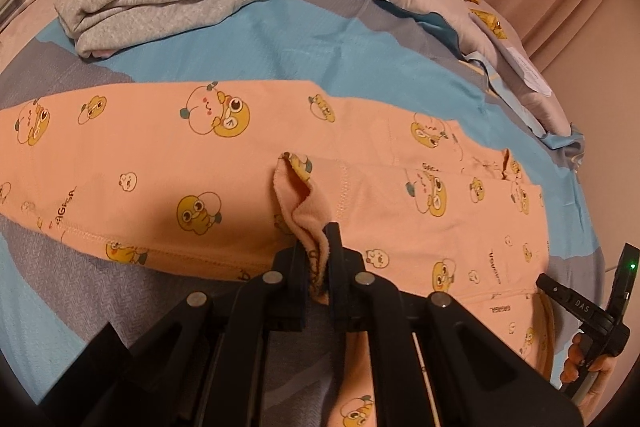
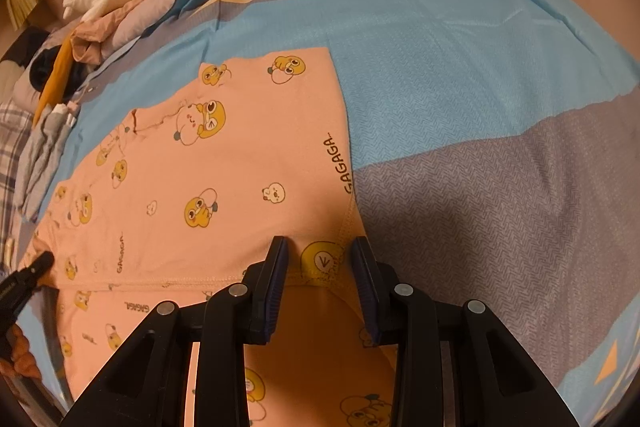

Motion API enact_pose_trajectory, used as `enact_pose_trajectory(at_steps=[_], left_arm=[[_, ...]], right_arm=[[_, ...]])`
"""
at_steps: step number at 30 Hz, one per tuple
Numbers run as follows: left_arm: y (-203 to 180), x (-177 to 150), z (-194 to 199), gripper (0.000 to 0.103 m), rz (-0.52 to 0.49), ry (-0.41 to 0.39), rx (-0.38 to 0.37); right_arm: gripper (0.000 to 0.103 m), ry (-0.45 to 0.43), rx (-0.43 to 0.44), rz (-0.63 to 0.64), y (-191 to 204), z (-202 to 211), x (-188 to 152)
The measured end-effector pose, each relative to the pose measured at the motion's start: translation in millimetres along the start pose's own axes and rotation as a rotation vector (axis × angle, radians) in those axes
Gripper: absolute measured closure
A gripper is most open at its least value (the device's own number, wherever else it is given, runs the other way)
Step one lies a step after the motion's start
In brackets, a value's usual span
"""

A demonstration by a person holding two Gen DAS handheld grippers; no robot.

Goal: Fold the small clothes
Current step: 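Fold the sleeve across the body with the left gripper and release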

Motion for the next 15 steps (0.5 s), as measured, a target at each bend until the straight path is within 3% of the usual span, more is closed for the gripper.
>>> enact_pose_trajectory(at_steps=[15], left_arm=[[10, -5, -12, 0.089, 0.038, 0.021, 0.038]], right_arm=[[0.067, -0.007, -0.021, 0.005, 2, -1, 0]])
Point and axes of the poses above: each gripper's, at about its wrist camera, not at the fingertips, and z roughly against the way its jaws point, y to its left, x to its top, the point moved 5 cm from there along -z, roughly the way its jaws point, and after that the axes turned 5 degrees about z, right-handed, at the moved point
